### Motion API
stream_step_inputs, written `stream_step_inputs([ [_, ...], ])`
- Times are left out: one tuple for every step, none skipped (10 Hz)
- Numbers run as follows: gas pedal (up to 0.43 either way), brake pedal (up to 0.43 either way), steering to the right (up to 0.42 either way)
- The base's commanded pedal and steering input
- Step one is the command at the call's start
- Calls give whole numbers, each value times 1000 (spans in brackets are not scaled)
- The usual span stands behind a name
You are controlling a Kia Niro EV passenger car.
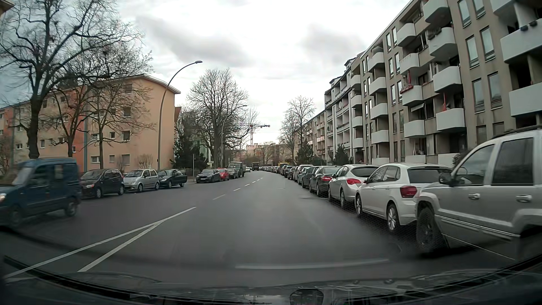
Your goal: Follow the waypoints while adhering to traffic rules and regulations
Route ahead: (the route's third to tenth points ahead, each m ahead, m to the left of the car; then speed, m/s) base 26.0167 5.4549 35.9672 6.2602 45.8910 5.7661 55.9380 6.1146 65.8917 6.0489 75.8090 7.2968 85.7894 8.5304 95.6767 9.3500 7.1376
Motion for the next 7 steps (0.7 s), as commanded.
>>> stream_step_inputs([
  [8,12,-19],
  [8,12,-18],
  [8,12,-18],
  [8,12,-16],
  [8,12,-14],
  [8,12,-12],
  [8,12,-12],
])
